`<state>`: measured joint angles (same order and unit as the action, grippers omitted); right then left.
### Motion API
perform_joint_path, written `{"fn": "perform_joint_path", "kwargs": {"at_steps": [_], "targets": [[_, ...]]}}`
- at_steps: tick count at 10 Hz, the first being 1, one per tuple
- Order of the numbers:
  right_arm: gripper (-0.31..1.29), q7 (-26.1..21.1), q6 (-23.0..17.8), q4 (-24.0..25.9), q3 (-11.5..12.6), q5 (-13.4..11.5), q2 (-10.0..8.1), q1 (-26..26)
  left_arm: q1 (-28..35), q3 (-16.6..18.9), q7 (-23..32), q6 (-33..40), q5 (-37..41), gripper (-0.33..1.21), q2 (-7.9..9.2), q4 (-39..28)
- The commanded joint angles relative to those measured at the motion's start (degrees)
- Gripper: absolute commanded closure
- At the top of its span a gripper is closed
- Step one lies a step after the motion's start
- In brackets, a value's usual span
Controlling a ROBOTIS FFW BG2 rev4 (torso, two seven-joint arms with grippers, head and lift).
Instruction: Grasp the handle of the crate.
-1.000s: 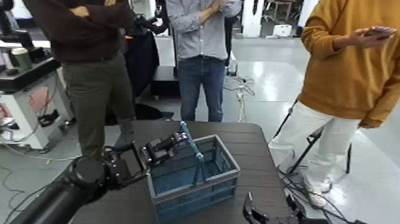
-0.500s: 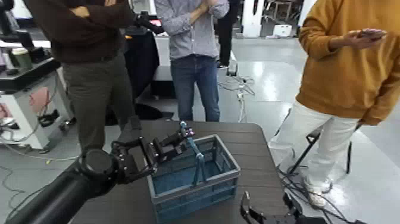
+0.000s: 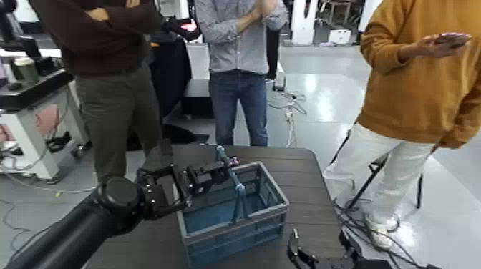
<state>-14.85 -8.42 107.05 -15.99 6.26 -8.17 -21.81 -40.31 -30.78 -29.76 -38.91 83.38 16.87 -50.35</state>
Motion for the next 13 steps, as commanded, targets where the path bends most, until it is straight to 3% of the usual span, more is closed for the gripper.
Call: {"fn": "perform_joint_path", "kwargs": {"at_steps": [1, 2, 6, 8, 10, 11, 13], "targets": [[0.16, -0.01, -0.01, 0.0, -0.01, 0.15, -0.09, 0.01, 0.15, -0.16, -0.21, -0.12, 0.03, 1.08, -0.08, 0.61], [0.16, 0.08, 0.07, 0.0, -0.01, 0.15, -0.09, 0.01, 0.15, -0.16, -0.38, -0.29, 0.12, 1.21, -0.08, 0.69], [0.15, -0.01, -0.01, 0.09, 0.25, 0.42, -0.18, -0.25, 1.29, -0.16, -1.44, -0.73, 0.12, 1.19, 0.09, -1.06], [0.16, -0.09, -0.1, 0.27, 0.78, 0.33, 0.09, -0.78, 3.75, 1.69, -0.29, -4.07, 0.03, 1.19, 1.06, -6.16], [0.15, -0.18, -0.37, 0.44, 1.13, 0.15, 0.18, -1.13, 8.14, 5.29, 6.39, -8.99, 1.96, 1.19, 2.64, -15.48], [0.16, -0.27, -0.45, 0.44, 1.22, 0.15, 0.18, -1.22, 10.96, 6.52, 12.63, -10.93, 6.53, 1.19, 4.22, -21.28], [0.15, -0.44, -0.81, 0.18, 1.31, 0.15, 0.26, -1.22, 14.74, 8.01, 18.78, -12.6, 12.25, 1.19, 6.51, -29.28]]}}
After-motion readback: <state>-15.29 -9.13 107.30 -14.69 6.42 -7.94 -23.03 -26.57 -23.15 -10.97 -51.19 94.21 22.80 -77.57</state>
